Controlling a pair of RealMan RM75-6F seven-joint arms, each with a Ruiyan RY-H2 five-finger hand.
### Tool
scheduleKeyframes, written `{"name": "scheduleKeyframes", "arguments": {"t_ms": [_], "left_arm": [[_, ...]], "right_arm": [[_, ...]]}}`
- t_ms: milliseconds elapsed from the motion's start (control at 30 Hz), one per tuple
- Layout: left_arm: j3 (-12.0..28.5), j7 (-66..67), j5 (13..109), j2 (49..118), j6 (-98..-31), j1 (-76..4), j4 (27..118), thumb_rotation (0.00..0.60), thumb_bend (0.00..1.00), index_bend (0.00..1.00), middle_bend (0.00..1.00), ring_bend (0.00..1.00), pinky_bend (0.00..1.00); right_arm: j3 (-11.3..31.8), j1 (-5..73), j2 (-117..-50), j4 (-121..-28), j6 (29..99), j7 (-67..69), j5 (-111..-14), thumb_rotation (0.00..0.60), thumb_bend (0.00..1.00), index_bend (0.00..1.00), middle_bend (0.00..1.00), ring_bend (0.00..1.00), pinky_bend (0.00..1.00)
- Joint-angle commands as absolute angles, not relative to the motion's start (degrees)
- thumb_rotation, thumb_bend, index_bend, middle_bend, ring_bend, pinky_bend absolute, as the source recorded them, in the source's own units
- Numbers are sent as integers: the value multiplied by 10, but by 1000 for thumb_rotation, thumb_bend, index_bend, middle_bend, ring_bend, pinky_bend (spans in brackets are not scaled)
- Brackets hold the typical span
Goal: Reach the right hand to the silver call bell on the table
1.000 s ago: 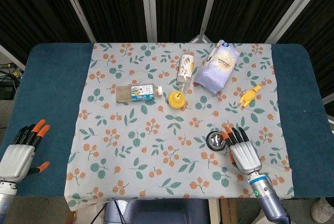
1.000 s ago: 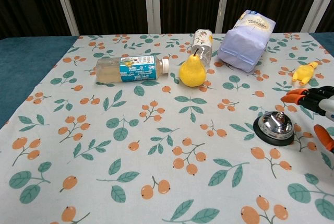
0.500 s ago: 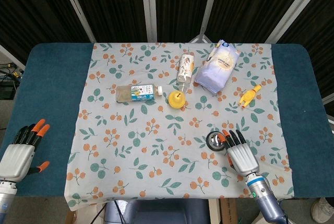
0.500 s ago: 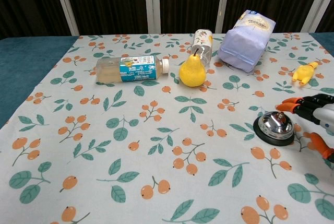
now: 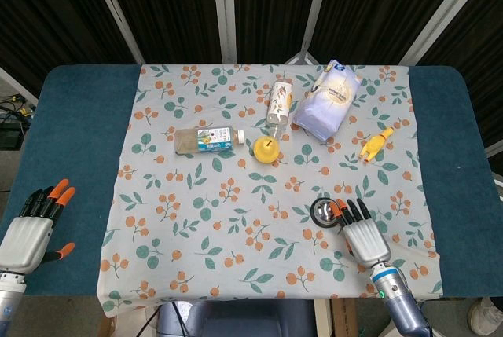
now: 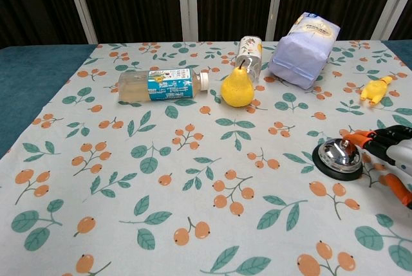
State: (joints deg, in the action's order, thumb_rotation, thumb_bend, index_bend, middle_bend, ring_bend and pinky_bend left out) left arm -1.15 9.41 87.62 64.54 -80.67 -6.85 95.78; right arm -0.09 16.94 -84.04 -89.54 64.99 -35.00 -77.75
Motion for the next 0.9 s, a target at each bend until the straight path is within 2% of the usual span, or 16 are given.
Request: {"name": "scheduleKeyframes", "arguments": {"t_ms": [33,200,267,400,467,533,900], "left_arm": [[-11,94,876,645,-807,-68,958,600,54,0,0,0,0],[-10,94,876,646,-809,-68,957,600,54,0,0,0,0],[-11,95,875,646,-808,-68,957,600,54,0,0,0,0],[-11,97,876,646,-810,-68,956,600,54,0,0,0,0],[-10,100,875,646,-809,-68,955,600,54,0,0,0,0],[-10,102,872,645,-808,-68,955,600,54,0,0,0,0],[-13,108,876,645,-808,-67,956,600,53,0,0,0,0]], "right_arm": [[21,172,-833,-909,678,-330,-793,600,795,0,0,0,0],[47,169,-805,-940,726,-293,-819,600,780,0,0,0,0],[55,163,-788,-957,750,-274,-827,600,695,0,0,0,0],[53,142,-755,-980,784,-253,-835,600,358,0,0,0,0],[44,128,-736,-989,796,-246,-838,600,274,0,0,0,0],[33,116,-719,-994,808,-238,-845,600,249,0,0,0,0],[-12,50,-658,-974,880,-158,-887,600,246,0,0,0,0]]}}
